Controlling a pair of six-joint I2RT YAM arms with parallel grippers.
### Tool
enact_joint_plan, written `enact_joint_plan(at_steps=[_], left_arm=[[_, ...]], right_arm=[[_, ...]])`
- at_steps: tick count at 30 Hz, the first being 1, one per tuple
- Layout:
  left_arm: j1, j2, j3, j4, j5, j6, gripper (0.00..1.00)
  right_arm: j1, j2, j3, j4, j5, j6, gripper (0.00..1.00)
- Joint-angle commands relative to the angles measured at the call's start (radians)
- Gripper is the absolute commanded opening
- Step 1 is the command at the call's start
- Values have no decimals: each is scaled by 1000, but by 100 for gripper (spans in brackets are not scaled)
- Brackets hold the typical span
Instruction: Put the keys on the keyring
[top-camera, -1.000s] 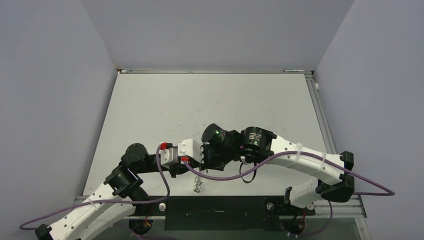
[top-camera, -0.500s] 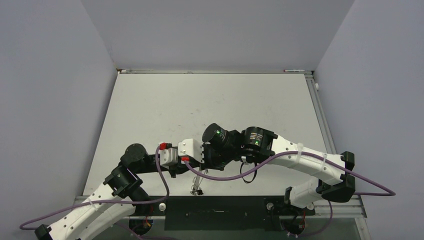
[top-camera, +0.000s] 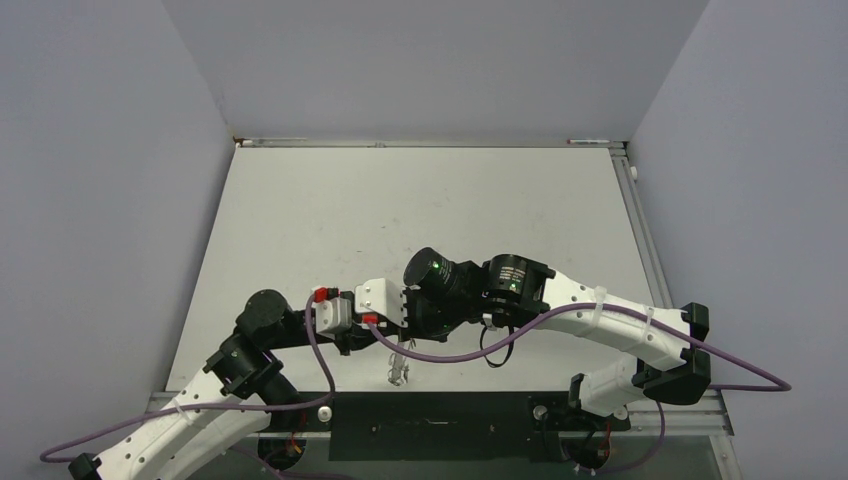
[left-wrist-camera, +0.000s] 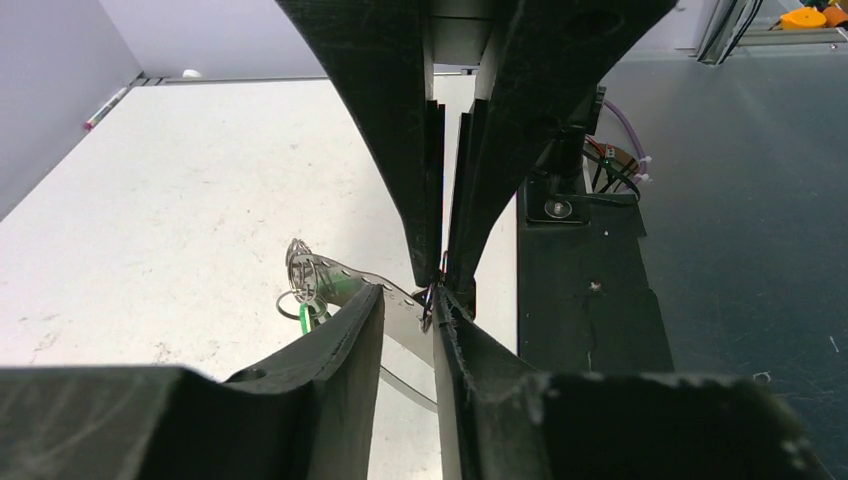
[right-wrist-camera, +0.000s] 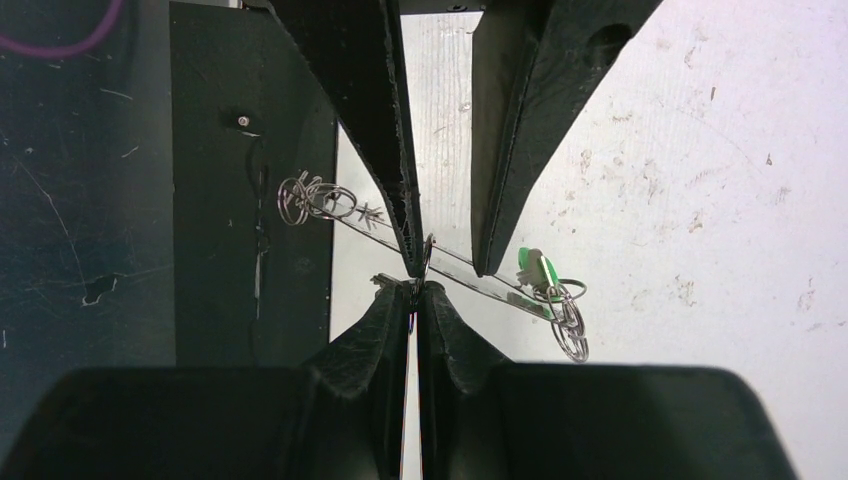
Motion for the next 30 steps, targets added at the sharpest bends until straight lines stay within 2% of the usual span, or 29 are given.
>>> enact_joint_plan(at_steps=[1, 6, 12, 20, 22, 26, 30], left_arm=[[-4, -15, 26, 25, 2, 2, 20], [-4, -9, 25, 27, 6, 0, 15], [-4, 2, 24, 33, 23, -15, 1], [8, -36, 34, 18, -51, -39, 0], [32, -66, 19, 68, -46, -92, 0], [128, -99, -29, 259, 57, -244, 0], [159, -113, -46, 324, 90, -304, 0]], right_arm=[[5, -15, 31, 47, -9, 8, 5], [8, -12, 33, 46, -9, 8, 5], [9, -26, 33, 83, -7, 4, 5], [8, -81, -27, 168, 10, 5, 7], [7, -104, -60, 208, 20, 10, 10], [5, -148, -115, 287, 23, 17, 20], [3, -171, -139, 338, 7, 21, 41]])
